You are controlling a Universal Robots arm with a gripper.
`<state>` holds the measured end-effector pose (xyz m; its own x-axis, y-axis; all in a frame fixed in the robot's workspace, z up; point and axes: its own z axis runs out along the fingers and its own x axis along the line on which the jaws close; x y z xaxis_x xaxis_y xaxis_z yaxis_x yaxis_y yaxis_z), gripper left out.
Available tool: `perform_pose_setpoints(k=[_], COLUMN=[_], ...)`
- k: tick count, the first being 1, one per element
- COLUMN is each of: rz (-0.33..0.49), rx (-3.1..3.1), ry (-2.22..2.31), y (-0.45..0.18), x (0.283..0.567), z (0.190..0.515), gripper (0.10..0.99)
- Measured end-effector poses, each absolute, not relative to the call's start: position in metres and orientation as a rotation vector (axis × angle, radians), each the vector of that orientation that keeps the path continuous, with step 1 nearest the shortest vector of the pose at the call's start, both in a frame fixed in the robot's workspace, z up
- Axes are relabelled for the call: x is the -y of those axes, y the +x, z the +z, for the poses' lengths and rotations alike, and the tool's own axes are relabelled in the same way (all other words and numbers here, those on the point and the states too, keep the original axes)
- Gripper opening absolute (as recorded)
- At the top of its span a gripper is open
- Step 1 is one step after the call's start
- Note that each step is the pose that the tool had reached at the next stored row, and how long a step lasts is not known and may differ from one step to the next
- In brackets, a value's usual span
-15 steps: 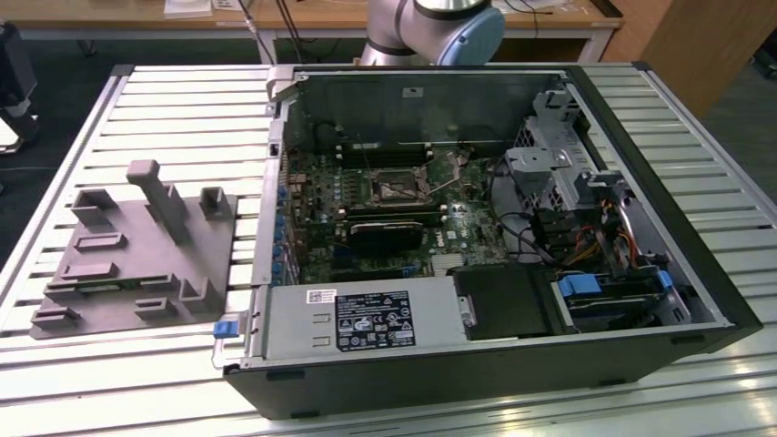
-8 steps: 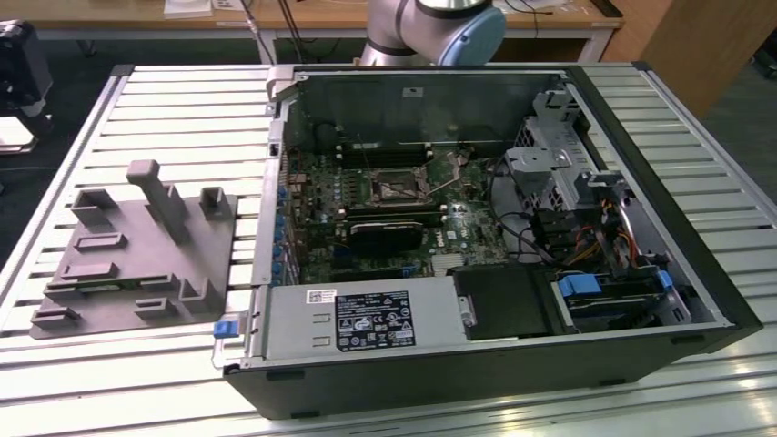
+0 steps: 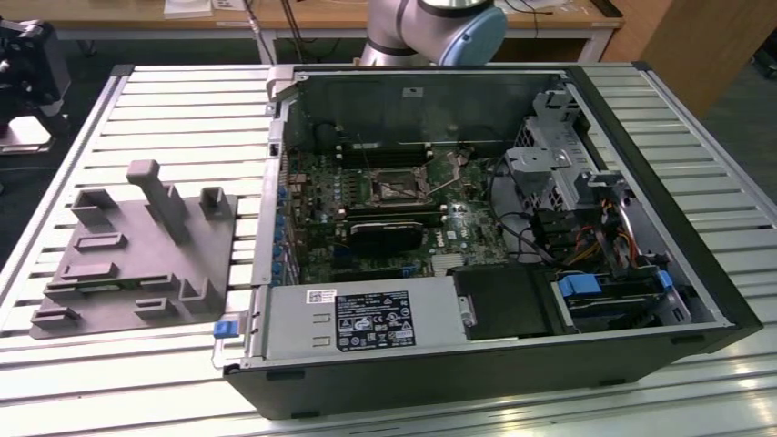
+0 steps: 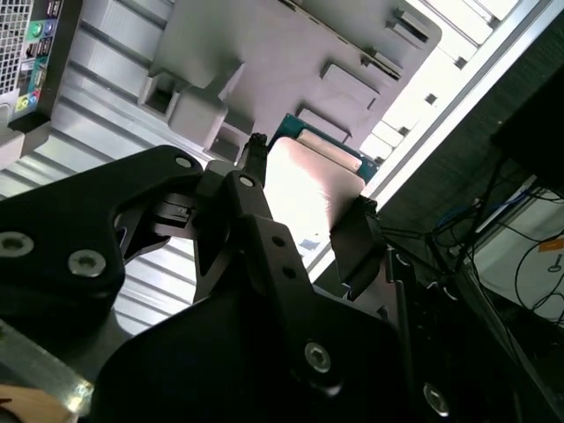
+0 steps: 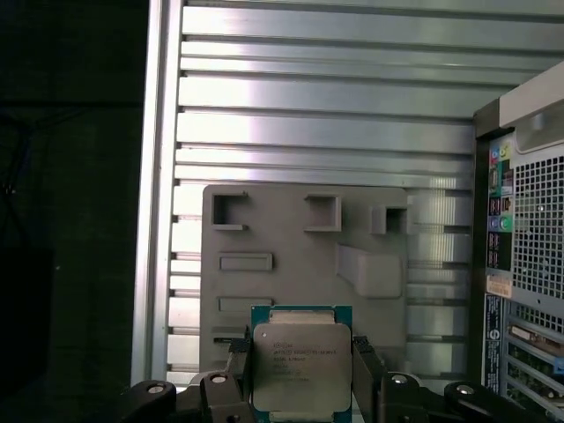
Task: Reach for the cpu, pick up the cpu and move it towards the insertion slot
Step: 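Pick up the cpu and move it towards the insertion slot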
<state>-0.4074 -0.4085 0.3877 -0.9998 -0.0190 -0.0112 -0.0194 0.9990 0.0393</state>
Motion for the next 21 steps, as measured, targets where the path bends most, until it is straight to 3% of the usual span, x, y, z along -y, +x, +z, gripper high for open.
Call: perform_pose_setpoints(k=[21], rz=[0.062], rx=[-3.130], ry=[-0.030], y=[-0.366], x=[0.409], z=[0.388], gripper=[0.537])
